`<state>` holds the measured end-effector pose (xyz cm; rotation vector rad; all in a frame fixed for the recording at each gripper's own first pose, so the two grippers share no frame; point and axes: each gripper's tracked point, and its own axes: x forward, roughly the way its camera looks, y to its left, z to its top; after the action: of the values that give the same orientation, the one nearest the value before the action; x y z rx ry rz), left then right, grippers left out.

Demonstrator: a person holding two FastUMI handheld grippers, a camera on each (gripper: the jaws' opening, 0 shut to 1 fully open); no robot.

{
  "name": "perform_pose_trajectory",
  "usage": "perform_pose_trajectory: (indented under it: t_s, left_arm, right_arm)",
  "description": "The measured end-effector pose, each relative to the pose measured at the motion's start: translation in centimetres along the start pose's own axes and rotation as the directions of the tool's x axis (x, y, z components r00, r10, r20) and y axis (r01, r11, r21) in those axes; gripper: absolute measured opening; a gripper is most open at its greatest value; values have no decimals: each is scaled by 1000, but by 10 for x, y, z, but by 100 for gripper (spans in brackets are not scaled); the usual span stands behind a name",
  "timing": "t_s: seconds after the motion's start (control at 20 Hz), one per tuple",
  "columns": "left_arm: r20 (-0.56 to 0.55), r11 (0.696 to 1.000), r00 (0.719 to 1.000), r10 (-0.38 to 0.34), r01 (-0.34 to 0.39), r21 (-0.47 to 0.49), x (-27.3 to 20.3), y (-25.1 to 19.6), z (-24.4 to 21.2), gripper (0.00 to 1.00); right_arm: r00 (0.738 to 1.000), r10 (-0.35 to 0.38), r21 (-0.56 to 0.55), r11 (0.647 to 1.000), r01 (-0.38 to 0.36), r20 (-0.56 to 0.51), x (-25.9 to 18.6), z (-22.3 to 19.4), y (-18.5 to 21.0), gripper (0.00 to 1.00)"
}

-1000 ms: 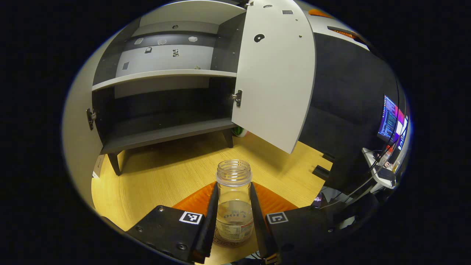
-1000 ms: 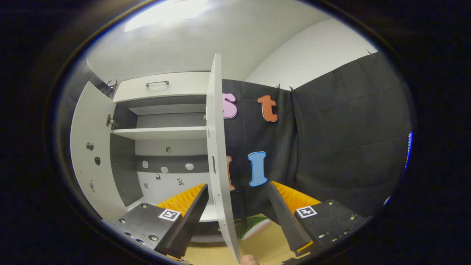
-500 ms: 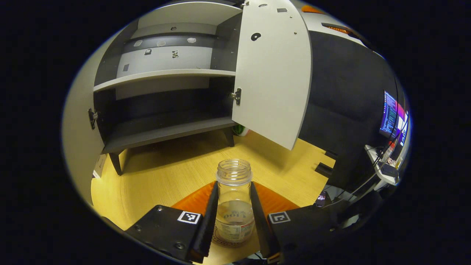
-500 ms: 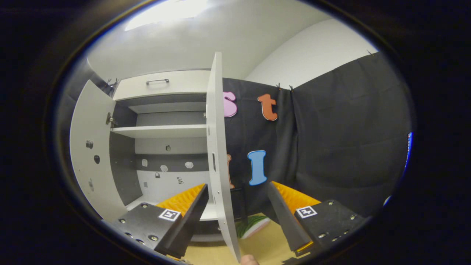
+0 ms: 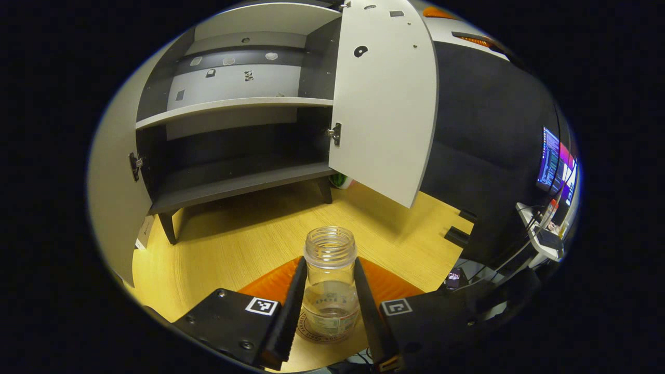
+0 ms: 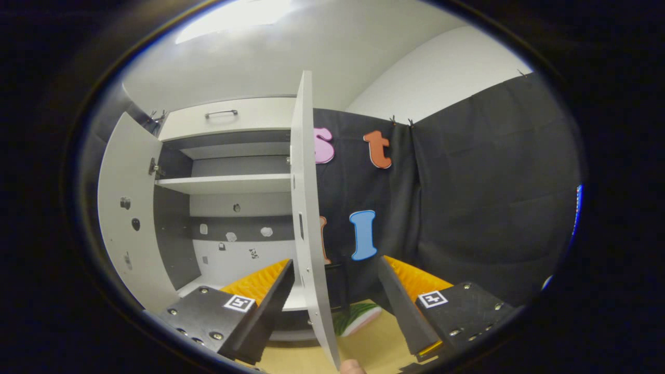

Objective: Grasp the bottle in the cabinet with the left hand and place it on the coaster, then close the right door with the right hand and the left door with the left hand.

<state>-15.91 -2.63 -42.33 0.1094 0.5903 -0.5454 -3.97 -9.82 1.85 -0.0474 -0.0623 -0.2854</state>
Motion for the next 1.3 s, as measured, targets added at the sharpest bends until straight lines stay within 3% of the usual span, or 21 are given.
perform_pose_trajectory:
  t_s: [0.15,0.2,0.25,0.3,0.5,0.9,1.0,1.1,1.3]
  left_arm:
    - [-1,1000,1000,4,-4,5,-3,1,-2,61]
    - [1,1000,1000,8,-8,1,-3,2,-1,61]
    - [3,1000,1000,9,-9,-5,-4,2,-2,61]
    - [5,1000,1000,10,-10,-10,-4,3,-1,61]
    - [4,1000,1000,22,-22,-21,-8,7,-4,61]
    - [8,1000,1000,16,-16,-24,-12,5,-7,91]
    - [5,1000,1000,12,-12,-24,-11,5,-7,92]
    - [9,1000,1000,7,-7,-21,-11,4,-5,92]
    - [20,1000,1000,-9,9,-7,-12,0,2,92]
  right_arm:
    - [1000,4,2,1000,-4,-4,0,-2,1,98]
    - [1000,6,4,1000,-6,-4,0,-1,1,93]
    - [1000,7,4,1000,-7,-5,0,-2,2,98]
    - [1000,9,4,1000,-9,-6,0,-2,3,93]
    - [1000,15,3,1000,-15,-8,0,-3,7,98]
    - [1000,27,-1,1000,-27,-16,1,-7,17,98]
    - [999,27,-1,1000,-27,-17,1,-7,18,93]
    - [1000,25,0,1000,-25,-15,1,-7,17,98]
    - [1000,22,1,1000,-22,-16,2,-8,16,98]
